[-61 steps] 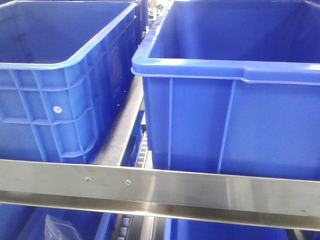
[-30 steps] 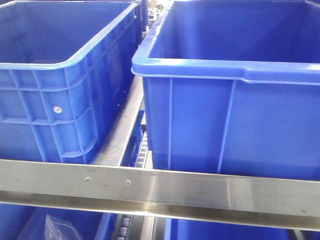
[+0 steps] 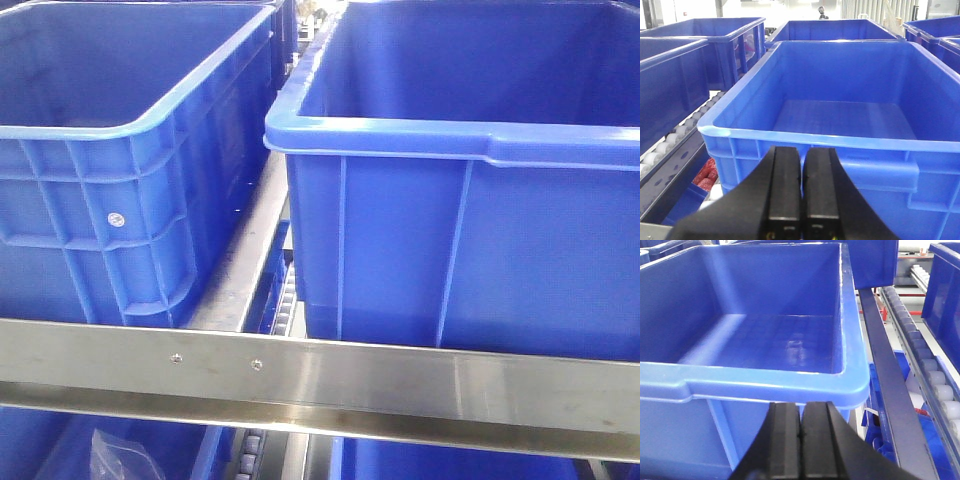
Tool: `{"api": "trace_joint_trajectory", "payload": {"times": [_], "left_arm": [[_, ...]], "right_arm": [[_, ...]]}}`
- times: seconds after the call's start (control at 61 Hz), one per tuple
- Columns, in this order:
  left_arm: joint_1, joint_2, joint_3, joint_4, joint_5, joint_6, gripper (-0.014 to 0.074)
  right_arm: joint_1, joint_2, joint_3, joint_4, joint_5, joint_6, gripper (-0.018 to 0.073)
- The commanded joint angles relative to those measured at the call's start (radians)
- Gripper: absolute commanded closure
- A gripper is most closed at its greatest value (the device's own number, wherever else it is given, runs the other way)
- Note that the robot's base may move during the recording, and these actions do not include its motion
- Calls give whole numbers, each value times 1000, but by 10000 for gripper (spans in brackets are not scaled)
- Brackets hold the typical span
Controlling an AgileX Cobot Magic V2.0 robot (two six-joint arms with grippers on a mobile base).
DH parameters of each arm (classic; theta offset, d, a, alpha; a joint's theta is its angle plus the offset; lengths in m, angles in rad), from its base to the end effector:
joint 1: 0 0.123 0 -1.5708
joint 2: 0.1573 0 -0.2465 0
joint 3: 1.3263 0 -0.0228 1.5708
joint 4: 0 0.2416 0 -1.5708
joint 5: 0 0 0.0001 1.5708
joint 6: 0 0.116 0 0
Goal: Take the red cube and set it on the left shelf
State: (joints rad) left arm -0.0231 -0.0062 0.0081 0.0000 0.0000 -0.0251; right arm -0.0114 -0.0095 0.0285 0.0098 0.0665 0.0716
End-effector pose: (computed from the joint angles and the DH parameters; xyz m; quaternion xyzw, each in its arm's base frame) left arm 0.1106 -0.0026 0.2132 -0.0007 0.6763 -0.0178 0.7364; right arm 0.1117 -0.0012 0.1986 0.0325 0.7058 0.0250 0.7073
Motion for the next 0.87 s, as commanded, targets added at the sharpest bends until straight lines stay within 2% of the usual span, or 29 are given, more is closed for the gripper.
{"api": "trace_joint_trajectory", "payload": {"times": [0.0,0.853], "left_arm": [[2,-14,25,0,-86,0,495],[2,-14,25,0,-86,0,495]], "right_arm": [[-4,-24,-16,-10,-79,-7,511],[-4,-23,-16,-10,-77,-7,511]]}}
